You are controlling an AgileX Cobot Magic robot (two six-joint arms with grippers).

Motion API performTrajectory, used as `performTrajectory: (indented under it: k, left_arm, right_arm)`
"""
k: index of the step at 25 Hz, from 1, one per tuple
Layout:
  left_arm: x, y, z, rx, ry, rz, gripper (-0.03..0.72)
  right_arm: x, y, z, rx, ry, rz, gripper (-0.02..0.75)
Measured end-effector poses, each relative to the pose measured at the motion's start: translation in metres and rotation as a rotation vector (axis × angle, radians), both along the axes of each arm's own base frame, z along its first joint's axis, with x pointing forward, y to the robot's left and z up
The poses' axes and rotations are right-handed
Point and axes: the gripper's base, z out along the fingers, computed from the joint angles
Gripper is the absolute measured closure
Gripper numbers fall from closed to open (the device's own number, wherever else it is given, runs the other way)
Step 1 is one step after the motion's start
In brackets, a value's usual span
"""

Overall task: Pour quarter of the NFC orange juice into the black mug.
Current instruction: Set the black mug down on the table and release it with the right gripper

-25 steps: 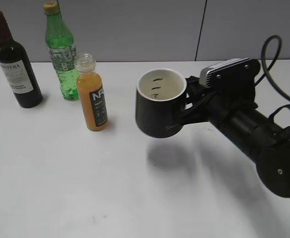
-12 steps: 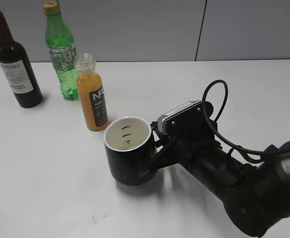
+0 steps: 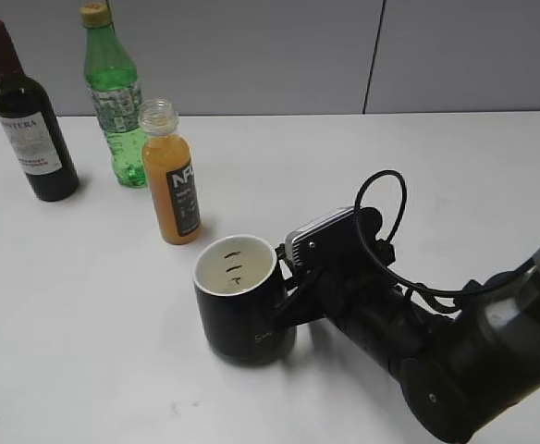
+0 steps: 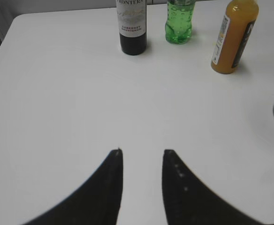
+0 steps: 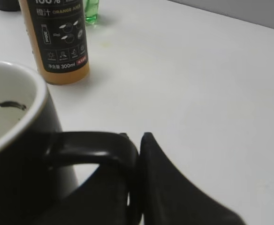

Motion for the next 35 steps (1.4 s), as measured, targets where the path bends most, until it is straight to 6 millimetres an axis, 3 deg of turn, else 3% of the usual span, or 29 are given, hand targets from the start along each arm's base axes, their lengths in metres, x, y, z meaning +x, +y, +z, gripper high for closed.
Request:
performTrajectory:
  k: [15,35]
  left_arm:
    - [0.0,0.0,0.0,0.0,0.0,0.0,0.456]
    - [0.0,0.0,0.0,0.0,0.0,0.0,0.456]
  right_arm:
    - [0.0,-0.0003,-0.0036,0.032,0.015,-0.013,0.701]
    - [-0.0042,-0.0048,-0.0047,0.031,0.014,-0.017,0.459]
